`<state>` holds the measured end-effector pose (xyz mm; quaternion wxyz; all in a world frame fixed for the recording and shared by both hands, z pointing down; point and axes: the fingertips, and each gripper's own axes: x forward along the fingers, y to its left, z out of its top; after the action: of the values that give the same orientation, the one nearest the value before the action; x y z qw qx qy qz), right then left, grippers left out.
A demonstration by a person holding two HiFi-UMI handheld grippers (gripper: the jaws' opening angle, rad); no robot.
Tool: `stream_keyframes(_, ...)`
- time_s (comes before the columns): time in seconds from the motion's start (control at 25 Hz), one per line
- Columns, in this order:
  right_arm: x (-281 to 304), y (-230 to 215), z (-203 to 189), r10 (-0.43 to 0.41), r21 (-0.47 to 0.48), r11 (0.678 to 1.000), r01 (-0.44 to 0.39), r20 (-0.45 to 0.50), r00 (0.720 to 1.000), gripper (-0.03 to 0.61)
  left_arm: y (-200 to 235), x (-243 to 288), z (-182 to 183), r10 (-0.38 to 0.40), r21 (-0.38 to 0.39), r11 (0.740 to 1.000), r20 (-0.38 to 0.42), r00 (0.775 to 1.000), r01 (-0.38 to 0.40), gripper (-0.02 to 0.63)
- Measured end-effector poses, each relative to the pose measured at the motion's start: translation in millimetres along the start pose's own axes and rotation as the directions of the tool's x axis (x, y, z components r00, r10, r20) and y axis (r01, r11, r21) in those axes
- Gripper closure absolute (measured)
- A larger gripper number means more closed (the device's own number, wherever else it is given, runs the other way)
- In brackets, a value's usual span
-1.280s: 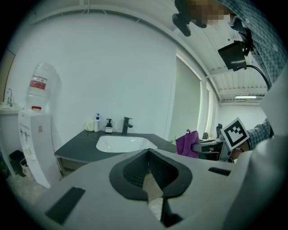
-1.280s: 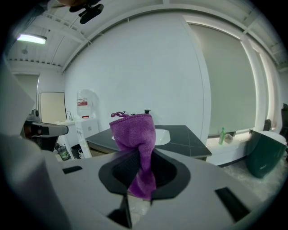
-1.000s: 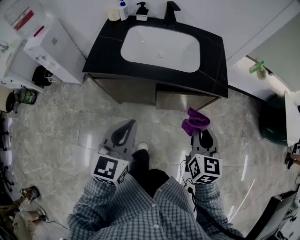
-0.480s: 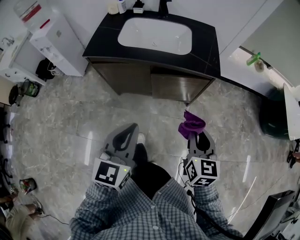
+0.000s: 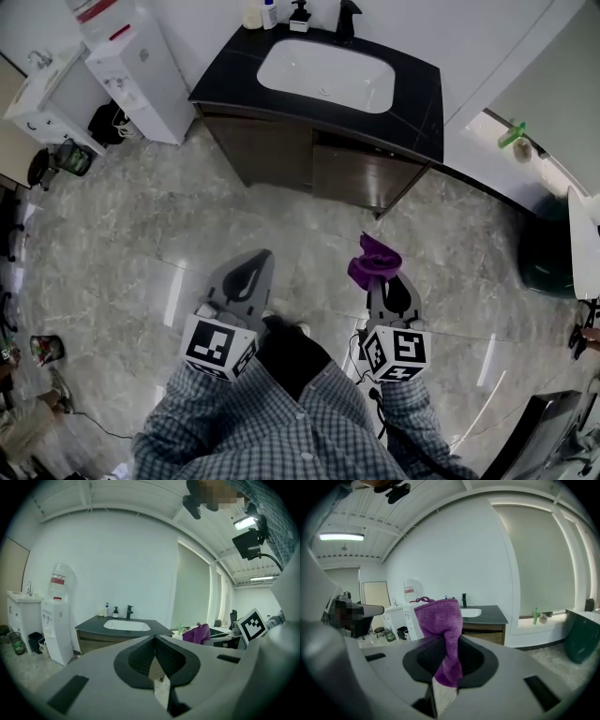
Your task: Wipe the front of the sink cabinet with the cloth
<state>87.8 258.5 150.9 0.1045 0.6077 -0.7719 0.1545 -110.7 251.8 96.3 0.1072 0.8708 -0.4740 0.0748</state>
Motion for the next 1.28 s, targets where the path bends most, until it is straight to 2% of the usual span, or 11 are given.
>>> stream_keyframes(0.36,4.4,43.3,19.3,0.013,0.027,1.000,-0.014,0.045,0.999,0.504,15.8,-10.5,24.4,-0.046,0.027,0.999,0.029,0.999,0.045,0.603)
stream_keyframes(0.64,5.0,75.8,27.8,0.032,0.010,0.999,-0.033,0.079,0.996,0.505,29.9,-22.6,21.1,-0.071,0.026,0.997,0.021,0.997,0.070,0.603)
stream_keyframes(1.08,-4.1,83.0,29.9,0.002,-0.003,1.000,-0.001,0.073,0.997,0.505,26.7,-25.9,12.0,-0.111,0.009,0.994,0.006,0.994,0.111,0.603)
stream_keyframes(1.28,-7.1,88.9,31.1,0.022,-0.012,1.000,-0.021,0.082,0.996,0.505,25.3,-30.0,11.3,-0.122,0.011,0.993,0.005,0.993,0.122,0.603)
